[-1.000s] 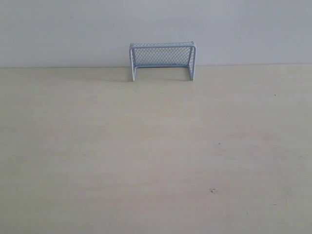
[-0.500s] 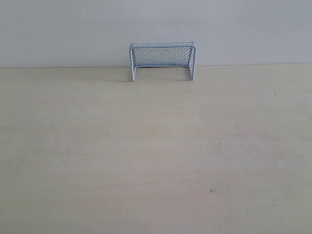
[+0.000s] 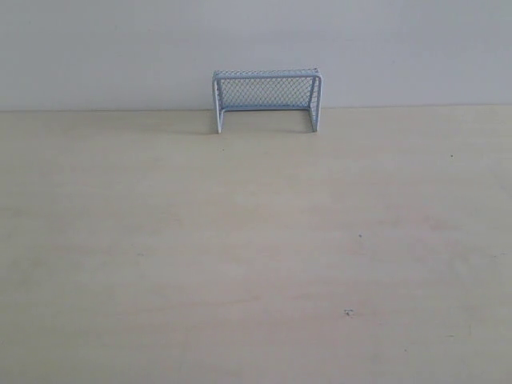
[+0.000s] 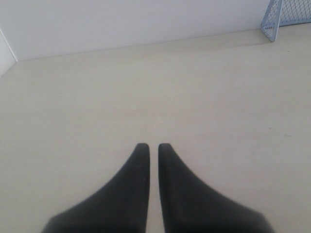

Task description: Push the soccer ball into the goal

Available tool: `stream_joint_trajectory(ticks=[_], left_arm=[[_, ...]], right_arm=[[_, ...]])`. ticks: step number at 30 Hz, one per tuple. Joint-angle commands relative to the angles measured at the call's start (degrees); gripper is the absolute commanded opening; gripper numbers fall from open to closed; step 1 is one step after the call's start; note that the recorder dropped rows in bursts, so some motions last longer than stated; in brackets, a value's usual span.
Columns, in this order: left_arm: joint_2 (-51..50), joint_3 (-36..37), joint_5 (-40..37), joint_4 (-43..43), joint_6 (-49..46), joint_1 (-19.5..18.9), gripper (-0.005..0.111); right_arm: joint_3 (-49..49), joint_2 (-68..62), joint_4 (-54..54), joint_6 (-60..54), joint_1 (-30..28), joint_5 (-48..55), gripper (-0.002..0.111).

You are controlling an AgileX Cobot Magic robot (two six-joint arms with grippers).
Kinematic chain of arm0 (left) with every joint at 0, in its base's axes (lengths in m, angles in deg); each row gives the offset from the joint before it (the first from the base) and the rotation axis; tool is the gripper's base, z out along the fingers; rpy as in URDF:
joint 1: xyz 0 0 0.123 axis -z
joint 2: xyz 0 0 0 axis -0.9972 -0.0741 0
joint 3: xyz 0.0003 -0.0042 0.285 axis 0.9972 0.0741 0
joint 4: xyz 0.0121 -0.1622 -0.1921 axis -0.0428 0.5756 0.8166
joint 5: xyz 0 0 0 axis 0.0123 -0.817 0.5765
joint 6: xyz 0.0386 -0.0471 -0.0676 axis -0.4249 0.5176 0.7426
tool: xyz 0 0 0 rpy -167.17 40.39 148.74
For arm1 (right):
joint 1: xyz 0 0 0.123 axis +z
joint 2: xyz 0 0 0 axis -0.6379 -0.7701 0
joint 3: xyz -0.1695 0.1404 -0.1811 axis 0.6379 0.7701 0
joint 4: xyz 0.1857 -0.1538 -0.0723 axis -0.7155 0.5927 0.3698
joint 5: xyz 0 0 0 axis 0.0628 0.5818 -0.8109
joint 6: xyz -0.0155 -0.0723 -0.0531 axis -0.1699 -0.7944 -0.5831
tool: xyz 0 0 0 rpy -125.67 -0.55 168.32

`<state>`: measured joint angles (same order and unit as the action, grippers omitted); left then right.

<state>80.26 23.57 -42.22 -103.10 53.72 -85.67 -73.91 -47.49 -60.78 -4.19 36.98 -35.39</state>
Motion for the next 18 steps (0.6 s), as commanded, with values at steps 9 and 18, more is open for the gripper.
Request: stream_joint_trajectory(ticks=[9,18], left_arm=[[-0.3,-0.2,0.2,0.0,0.5,0.5,0.006],[-0.3,-0.2,0.2,0.0,0.5,0.5,0.006]], right_arm=[[0.0,0.3,0.6,-0.5,3.3,-0.2,0.0],[0.0,0.3,0.6,-0.5,5.2,-0.2,0.0]])
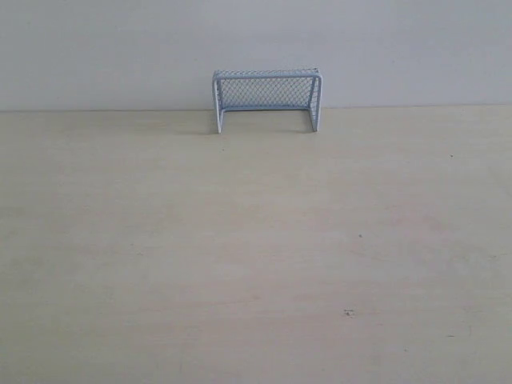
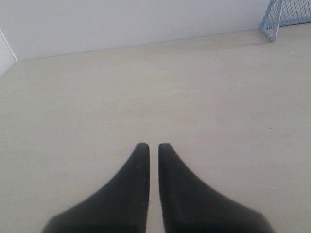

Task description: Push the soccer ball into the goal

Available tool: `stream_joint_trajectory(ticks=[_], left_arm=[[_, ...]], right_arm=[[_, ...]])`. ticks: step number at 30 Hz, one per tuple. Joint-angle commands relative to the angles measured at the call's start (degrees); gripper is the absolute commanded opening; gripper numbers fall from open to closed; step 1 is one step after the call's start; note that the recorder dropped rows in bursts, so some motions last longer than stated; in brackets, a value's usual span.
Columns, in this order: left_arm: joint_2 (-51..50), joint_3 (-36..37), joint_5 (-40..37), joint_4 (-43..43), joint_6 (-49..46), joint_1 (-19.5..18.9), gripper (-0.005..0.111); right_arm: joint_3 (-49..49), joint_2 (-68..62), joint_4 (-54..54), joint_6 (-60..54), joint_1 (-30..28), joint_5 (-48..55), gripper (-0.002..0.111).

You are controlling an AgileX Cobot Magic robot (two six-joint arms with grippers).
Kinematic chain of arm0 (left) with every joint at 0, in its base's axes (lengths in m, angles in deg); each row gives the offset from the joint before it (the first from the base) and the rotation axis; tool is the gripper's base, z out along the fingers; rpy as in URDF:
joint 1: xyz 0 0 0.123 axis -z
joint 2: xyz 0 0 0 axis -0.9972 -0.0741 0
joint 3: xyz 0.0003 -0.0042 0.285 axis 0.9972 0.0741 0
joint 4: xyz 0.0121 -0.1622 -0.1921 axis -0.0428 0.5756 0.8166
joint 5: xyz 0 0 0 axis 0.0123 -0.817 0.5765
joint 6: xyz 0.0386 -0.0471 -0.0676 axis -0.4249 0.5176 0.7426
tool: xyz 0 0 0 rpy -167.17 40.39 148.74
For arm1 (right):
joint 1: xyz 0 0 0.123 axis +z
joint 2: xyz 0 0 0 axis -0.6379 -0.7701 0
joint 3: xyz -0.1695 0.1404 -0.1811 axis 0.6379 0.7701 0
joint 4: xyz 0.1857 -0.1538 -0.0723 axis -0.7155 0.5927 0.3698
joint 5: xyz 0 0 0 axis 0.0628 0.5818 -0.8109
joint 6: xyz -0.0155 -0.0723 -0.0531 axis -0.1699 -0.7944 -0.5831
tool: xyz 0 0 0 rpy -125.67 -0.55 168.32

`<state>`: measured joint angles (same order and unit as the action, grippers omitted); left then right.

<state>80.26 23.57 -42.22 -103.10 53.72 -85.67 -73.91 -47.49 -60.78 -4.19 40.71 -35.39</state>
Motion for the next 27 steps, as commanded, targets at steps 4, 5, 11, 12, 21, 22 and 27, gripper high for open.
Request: stream_joint_trajectory(ticks=[4,5,11,12,21,22,27], left_arm=[[-0.3,-0.2,0.2,0.0,0.5,0.5,0.006],[-0.3,-0.2,0.2,0.0,0.5,0.5,0.006],[-0.3,-0.2,0.2,0.0,0.5,0.5,0.006],[-0.3,-0.2,0.2,0.0,0.5,0.5,0.006],[-0.3,-0.2,0.2,0.0,0.5,0.5,0.006],[-0.3,-0.2,0.2,0.0,0.5,0.5,0.006],[-0.3,-0.2,0.2,0.0,0.5,0.5,0.006]], right_arm=[[0.0,0.3,0.7,-0.6,0.7,-0.2,0.0],[0.0,0.3,0.7,-0.6,0.7,-0.2,0.0],[0.0,0.3,0.6,-0.6,0.7,-0.2,0.0],[0.0,0.3,0.6,-0.6,0.7,-0.2,0.0],[0.0,0.3,0.6,-0.5,0.7,-0.2,0.0],[0.0,0.3,0.6,-0.5,0.7,-0.2,0.0],[0.0,0.3,0.6,-0.4,0.7,-0.2,0.0]])
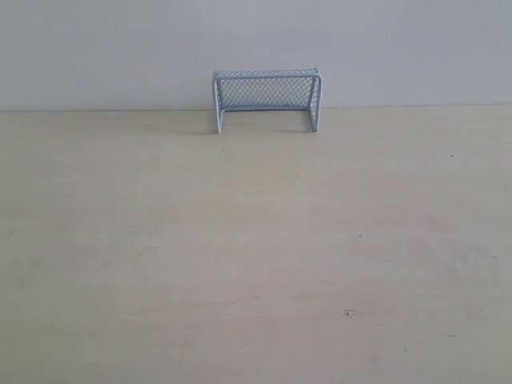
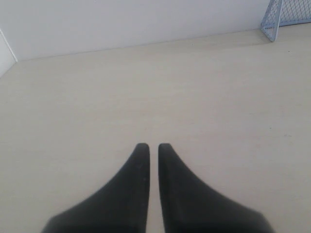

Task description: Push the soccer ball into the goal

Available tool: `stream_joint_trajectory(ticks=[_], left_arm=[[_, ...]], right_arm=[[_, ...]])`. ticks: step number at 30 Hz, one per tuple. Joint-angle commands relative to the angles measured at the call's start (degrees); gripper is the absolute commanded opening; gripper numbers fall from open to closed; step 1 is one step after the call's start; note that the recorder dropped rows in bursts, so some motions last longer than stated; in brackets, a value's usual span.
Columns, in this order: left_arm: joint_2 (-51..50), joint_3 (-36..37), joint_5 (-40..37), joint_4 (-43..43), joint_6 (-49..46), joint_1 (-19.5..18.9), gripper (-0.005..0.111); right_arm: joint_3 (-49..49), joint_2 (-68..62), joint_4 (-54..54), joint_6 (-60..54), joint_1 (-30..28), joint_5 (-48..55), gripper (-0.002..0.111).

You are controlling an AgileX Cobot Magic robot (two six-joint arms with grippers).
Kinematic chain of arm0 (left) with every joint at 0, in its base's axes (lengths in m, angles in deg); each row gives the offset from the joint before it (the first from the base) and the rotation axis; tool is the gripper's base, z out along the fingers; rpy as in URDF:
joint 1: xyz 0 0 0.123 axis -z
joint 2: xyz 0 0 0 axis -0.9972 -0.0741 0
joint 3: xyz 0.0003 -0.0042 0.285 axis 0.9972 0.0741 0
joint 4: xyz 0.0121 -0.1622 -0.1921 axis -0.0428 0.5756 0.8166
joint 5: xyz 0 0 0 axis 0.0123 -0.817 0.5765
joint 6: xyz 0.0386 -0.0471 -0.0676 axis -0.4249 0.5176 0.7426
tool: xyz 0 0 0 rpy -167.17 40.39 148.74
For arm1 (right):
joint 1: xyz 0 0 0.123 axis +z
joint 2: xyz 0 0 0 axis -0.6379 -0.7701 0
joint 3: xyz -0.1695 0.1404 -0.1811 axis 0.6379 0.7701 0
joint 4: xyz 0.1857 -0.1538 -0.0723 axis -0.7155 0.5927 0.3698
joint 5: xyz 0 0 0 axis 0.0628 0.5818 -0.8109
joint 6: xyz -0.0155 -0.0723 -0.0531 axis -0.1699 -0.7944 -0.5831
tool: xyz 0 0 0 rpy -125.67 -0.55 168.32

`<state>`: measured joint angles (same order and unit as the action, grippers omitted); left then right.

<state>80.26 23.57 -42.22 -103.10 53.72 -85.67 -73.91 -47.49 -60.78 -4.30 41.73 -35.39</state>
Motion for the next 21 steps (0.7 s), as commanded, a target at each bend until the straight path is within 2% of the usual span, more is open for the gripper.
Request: stream_joint_trajectory(ticks=[1,21], left_arm=[[-0.3,-0.2,0.2,0.0,0.5,0.5,0.006],[-0.3,-0.2,0.2,0.0,0.5,0.5,0.006]], right_arm=[[0.0,0.3,0.6,-0.3,-0.3,-0.2,0.0],[0.0,0.3,0.6,0.1,-0.3,-0.6,0.0]])
